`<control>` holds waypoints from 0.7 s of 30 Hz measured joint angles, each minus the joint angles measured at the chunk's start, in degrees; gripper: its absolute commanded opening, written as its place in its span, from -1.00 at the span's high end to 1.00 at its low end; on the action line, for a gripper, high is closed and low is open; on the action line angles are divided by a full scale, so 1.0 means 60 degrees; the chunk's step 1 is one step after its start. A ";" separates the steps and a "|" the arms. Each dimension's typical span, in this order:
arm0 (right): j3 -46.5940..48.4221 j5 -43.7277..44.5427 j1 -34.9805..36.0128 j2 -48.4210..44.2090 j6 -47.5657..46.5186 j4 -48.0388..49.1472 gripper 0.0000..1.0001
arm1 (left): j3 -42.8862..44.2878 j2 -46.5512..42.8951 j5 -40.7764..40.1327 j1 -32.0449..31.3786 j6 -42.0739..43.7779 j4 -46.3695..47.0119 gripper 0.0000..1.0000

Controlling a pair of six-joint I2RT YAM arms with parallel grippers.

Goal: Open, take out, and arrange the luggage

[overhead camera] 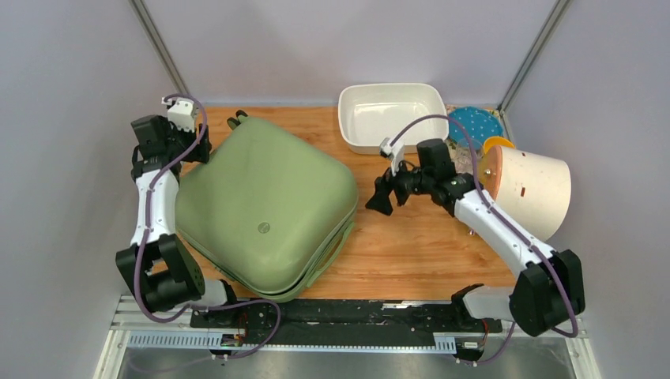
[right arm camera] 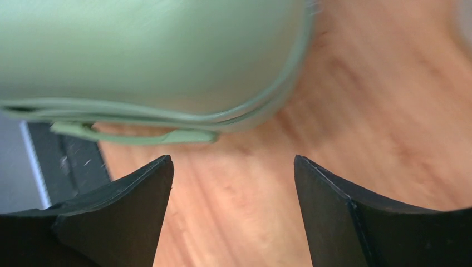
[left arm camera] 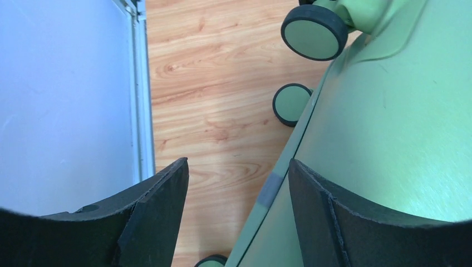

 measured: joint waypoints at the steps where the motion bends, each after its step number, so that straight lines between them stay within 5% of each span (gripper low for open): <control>1: -0.0310 0.0073 0.0353 -0.0295 0.0029 -0.0149 -0.68 | -0.0324 -0.0313 -0.0015 0.0000 0.0076 0.0244 -0.50; 11: -0.1144 0.1151 0.2994 0.0025 0.0579 0.0131 -0.68 | -0.2350 -0.2495 -0.0302 0.0004 0.0477 0.1508 -0.52; 21: 0.1942 0.2452 0.2936 0.3031 0.0379 -0.1107 -0.70 | -0.2455 -0.3191 -0.0951 0.0157 0.0583 0.0903 -0.50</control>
